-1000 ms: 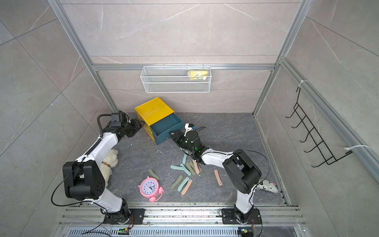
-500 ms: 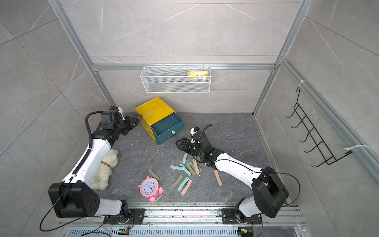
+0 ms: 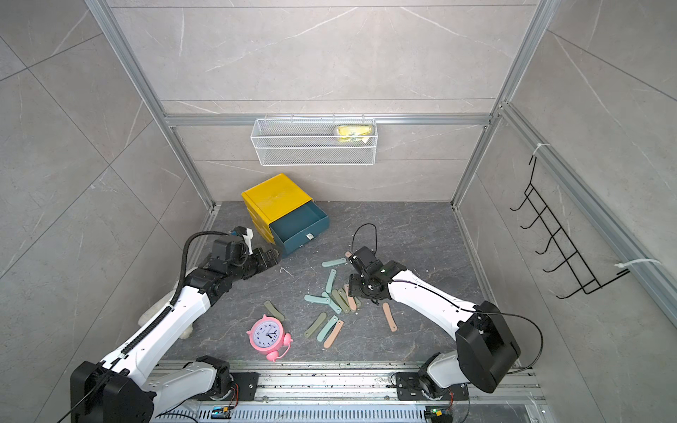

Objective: Place the fruit knives into the drawer by color
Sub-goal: Open the drawer in the storage box, then pick up the fruit knife from the center of the board.

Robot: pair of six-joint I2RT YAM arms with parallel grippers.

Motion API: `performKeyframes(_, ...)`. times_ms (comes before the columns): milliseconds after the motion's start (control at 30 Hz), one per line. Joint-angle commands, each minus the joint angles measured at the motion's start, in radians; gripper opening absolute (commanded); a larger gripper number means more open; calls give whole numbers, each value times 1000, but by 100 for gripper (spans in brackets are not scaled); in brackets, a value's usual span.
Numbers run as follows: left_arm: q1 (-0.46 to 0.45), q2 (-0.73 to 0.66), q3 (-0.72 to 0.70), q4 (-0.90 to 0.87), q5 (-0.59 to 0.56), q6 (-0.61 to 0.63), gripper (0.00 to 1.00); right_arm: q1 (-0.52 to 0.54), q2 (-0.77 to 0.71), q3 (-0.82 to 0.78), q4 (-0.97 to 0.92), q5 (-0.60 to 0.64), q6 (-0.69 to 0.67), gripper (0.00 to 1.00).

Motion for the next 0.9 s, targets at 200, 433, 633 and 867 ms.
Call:
performKeyframes(200, -4, -90, -36, -13, -1, 1, 100, -123, 375, 349, -24, 50, -216, 67)
performKeyframes(433, -4, -77, -39, -31, -12, 1, 99, -141, 563, 527, -67, 69, -309, 66)
performKeyframes(633, -5, -63, -34, -31, -4, 1, 100, -141, 669, 625, -116, 78, -350, 63)
performKeyframes(867, -4, -60, -37, -35, -12, -2, 100, -140, 703, 645, -132, 85, -356, 56)
